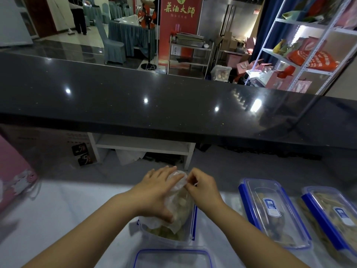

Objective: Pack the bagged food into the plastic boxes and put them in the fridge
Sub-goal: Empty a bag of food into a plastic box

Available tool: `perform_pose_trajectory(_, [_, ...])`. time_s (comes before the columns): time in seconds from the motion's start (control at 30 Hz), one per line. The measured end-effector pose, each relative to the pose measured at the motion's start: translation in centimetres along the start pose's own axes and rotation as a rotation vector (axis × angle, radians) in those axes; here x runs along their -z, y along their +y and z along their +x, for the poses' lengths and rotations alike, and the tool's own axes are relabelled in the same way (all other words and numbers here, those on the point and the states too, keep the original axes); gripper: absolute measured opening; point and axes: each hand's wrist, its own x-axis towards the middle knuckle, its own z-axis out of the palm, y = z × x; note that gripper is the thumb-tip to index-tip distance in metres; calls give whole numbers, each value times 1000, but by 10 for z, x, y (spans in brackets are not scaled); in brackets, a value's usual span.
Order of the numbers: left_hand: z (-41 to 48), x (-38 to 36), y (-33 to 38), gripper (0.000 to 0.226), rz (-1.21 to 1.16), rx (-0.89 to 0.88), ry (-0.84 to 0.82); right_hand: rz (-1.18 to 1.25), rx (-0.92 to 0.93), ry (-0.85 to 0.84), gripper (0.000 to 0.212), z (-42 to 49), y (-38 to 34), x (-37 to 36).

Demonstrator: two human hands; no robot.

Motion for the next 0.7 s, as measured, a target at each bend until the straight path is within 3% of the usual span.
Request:
perform_pose_trajectory(0.13, [6,-12,-5,110,-68,43,108,23,61,12,15,7,-7,5])
perform_pose_trajectory(0.3, [7,-13,-12,102,-212,5,108,63,80,26,23,8,-5,4])
perform_pose_trajectory(0.37, [8,-12,-18,93,-331,28,167,46,80,17,32,6,-1,1])
perform_pose_trajectory(0.5, [7,-24,-23,100,-247,89,186,-164,83,-126,56,1,10,-4])
perform_pose_trajectory(0.7, [-2,-22,-20,91,-265,52,104,-105,147,-94,34,-13,11,-12])
